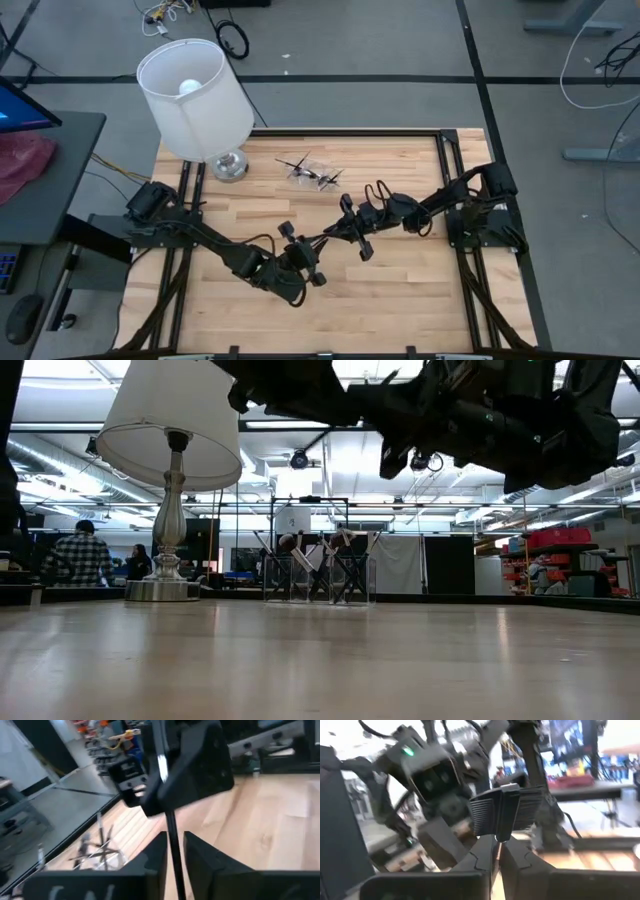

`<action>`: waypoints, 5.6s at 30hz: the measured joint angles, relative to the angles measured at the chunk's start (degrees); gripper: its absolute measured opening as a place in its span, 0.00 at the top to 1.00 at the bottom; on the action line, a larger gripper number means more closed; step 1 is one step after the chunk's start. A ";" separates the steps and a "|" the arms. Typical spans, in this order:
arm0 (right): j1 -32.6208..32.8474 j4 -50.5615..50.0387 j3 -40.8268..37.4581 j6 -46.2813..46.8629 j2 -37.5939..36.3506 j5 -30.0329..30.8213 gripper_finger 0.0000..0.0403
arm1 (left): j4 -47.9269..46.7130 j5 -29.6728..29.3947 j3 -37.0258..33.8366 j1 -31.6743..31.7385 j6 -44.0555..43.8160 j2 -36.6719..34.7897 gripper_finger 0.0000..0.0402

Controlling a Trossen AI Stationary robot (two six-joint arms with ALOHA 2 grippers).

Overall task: Put items in baskets/containers
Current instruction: Put the black eyebrow brush into the transparent organizer, then return to Home Position

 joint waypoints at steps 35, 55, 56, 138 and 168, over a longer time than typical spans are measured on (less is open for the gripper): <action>-19.10 -45.18 1.14 -16.42 -14.33 21.11 0.97 | -6.87 -20.38 0.02 0.86 3.81 -0.02 0.49; -17.68 -45.42 1.09 -18.65 -18.05 22.22 0.60 | -6.89 -19.31 0.02 0.58 0.92 -1.59 0.49; -17.05 -47.13 1.09 -18.70 -20.36 22.20 0.59 | -7.00 -19.40 0.02 0.22 1.46 -2.62 0.49; -5.96 -77.95 -31.82 -5.75 -99.63 16.68 0.82 | 3.38 39.46 -66.60 15.47 12.74 -102.40 0.66; -5.96 -79.41 -31.82 -3.54 -99.63 16.75 0.82 | 3.37 39.47 -66.65 15.47 12.72 -102.40 0.66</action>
